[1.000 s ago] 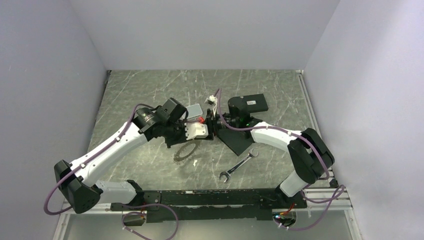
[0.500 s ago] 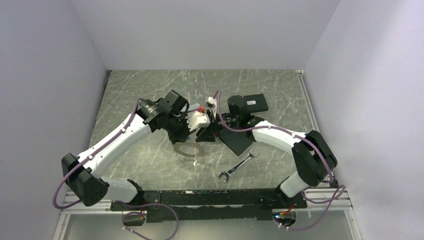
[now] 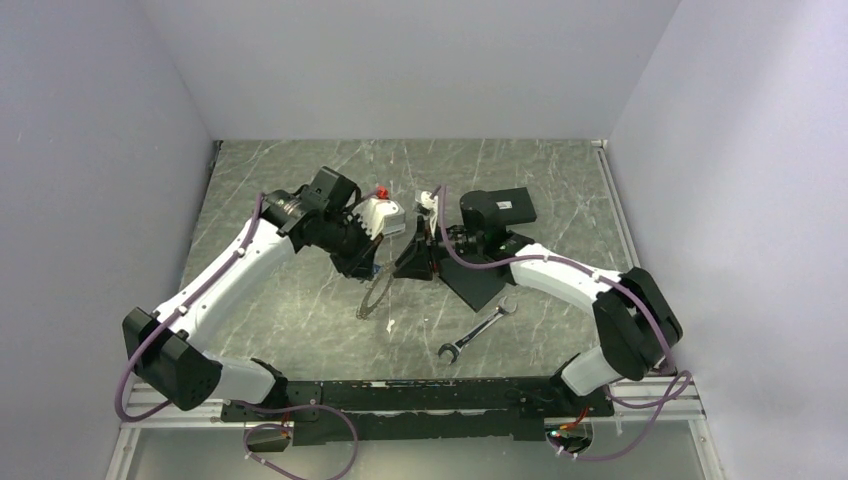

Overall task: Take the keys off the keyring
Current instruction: Remove the key from the keyring.

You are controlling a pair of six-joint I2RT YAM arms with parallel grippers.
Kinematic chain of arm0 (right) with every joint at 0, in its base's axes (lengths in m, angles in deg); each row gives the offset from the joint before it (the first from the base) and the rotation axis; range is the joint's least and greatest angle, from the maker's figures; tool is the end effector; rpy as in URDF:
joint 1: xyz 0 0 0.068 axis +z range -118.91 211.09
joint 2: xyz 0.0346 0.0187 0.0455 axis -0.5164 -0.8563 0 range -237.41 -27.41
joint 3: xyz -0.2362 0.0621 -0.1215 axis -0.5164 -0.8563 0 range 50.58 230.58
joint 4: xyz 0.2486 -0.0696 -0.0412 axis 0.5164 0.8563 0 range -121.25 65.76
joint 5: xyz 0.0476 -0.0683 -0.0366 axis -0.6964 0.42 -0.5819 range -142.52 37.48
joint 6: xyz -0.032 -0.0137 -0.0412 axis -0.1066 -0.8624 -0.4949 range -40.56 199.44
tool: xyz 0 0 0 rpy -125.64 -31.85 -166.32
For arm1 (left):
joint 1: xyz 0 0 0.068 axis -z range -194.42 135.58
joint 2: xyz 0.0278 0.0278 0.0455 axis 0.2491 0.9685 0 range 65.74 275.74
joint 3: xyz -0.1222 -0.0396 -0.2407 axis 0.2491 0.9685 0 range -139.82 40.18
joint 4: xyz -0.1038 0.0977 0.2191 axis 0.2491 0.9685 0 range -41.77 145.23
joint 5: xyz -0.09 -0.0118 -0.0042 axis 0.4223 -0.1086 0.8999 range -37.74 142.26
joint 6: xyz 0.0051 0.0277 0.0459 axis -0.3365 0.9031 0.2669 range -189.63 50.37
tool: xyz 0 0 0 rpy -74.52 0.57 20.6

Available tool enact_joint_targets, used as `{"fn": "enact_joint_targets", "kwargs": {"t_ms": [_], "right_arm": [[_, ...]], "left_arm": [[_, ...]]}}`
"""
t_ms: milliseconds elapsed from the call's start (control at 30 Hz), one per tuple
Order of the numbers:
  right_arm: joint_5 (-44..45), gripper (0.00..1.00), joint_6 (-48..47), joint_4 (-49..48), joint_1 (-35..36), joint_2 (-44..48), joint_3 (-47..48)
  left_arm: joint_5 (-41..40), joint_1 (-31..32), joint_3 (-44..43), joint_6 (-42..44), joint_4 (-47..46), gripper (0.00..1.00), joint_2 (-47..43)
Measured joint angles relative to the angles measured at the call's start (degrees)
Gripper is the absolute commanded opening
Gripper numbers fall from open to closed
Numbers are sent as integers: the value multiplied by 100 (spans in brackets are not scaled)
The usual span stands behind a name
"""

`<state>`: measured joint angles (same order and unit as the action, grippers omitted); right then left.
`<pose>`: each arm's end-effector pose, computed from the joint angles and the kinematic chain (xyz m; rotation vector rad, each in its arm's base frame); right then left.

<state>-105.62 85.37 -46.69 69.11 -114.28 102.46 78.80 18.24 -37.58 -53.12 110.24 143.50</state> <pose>0.2429 0.2260 0.2539 -1.1694 1.6409 1.3827 0.2091 -0.1530 0.3381 1.2383 2.3338 -0.7083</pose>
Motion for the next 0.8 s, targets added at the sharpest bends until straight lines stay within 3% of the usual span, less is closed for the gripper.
{"fn": "enact_joint_targets", "kwargs": {"t_ms": [300,800], "right_arm": [[400,43,120,531,197,201,166],[1010,37,-7,920,411,0,44]], "left_arm": [[216,-216,94,-824,-295,0,94],[577,-306,350,-1471,-761,0,463]]}}
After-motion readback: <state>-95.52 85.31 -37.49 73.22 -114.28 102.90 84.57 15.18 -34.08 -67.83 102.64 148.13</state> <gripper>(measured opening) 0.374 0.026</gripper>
